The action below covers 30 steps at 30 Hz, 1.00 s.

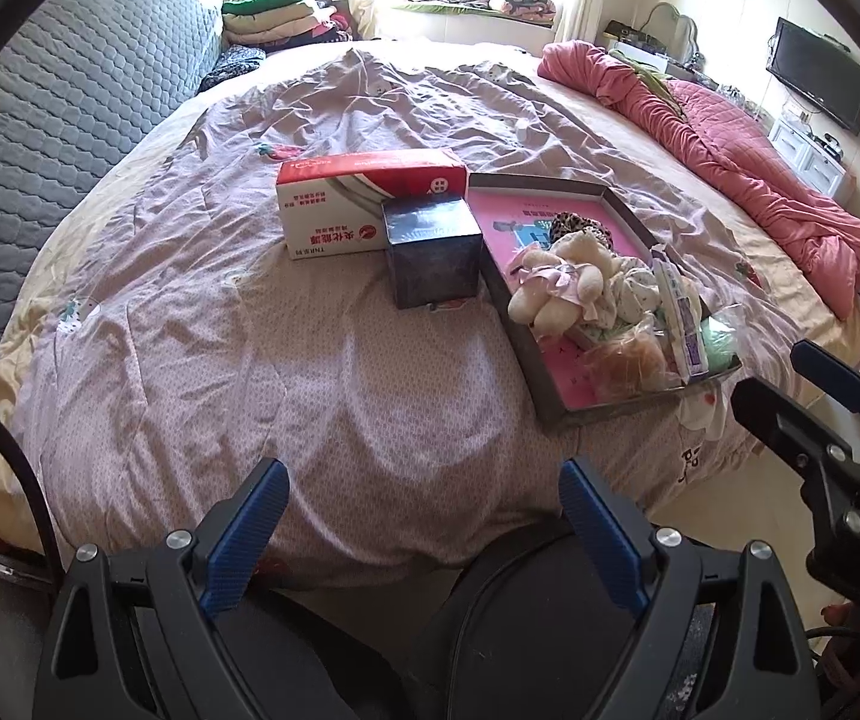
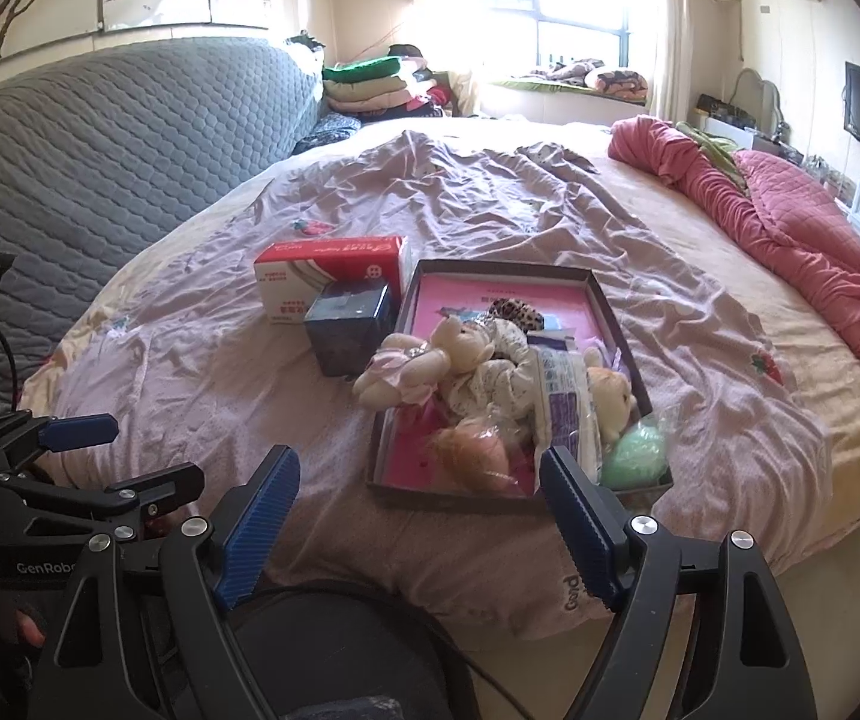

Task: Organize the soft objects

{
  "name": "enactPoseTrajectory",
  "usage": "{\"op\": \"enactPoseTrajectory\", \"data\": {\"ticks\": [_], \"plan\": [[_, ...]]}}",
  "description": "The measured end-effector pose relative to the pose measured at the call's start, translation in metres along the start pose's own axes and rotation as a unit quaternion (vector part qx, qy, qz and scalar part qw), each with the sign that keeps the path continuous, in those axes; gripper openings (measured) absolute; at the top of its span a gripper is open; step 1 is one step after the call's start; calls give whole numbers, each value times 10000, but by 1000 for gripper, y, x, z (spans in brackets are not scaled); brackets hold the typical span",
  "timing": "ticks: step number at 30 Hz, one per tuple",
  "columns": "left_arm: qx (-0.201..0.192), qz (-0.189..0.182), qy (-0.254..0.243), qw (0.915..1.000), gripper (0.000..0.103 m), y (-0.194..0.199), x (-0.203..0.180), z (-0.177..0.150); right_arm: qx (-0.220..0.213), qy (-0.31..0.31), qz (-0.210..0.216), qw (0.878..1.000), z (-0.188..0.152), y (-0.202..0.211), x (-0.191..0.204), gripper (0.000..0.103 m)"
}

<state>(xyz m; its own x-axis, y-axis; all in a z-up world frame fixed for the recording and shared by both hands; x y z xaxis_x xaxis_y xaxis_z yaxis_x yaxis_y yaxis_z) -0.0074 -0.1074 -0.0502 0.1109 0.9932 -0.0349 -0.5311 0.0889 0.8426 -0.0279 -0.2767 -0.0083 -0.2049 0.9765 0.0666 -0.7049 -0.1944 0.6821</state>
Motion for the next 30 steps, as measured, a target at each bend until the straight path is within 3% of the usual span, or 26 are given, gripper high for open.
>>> {"op": "enactPoseTrajectory", "data": {"ticks": [30], "plan": [[23,173,95,9998,91,-3,6,-3,230,-189,91,9995,-19,-10,0,84]]}}
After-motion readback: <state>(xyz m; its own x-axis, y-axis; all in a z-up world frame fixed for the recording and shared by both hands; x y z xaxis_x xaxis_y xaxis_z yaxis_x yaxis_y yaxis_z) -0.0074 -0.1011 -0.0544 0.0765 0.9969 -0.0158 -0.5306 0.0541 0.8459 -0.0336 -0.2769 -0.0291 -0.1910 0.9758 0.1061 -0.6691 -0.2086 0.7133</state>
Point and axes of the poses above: each gripper's, at about its wrist camera, not at the fingertips, and y roughly against the way its jaws point, x to its left, z to its top, the point moved 9 cm from there along -y, roughly the way its jaws point, and after that the axes turned 3 degrees about z, right-handed, at the moved point
